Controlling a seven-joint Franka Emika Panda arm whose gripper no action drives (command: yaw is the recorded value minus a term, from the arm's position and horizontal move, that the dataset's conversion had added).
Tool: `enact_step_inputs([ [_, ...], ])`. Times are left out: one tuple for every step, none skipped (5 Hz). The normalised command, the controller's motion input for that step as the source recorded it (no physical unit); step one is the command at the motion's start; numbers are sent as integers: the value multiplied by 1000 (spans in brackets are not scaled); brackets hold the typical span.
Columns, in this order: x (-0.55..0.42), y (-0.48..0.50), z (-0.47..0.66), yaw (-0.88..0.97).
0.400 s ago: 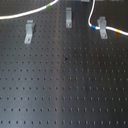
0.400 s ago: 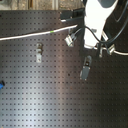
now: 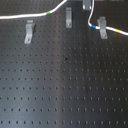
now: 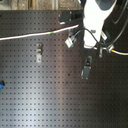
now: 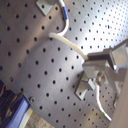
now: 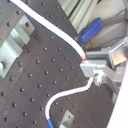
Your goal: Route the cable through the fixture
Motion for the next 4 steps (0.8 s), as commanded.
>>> enact_step_inputs([
  [-161, 498, 231, -166],
  [-215, 596, 228, -34],
  [-151, 398, 250, 0],
  [-382, 8, 160, 0],
])
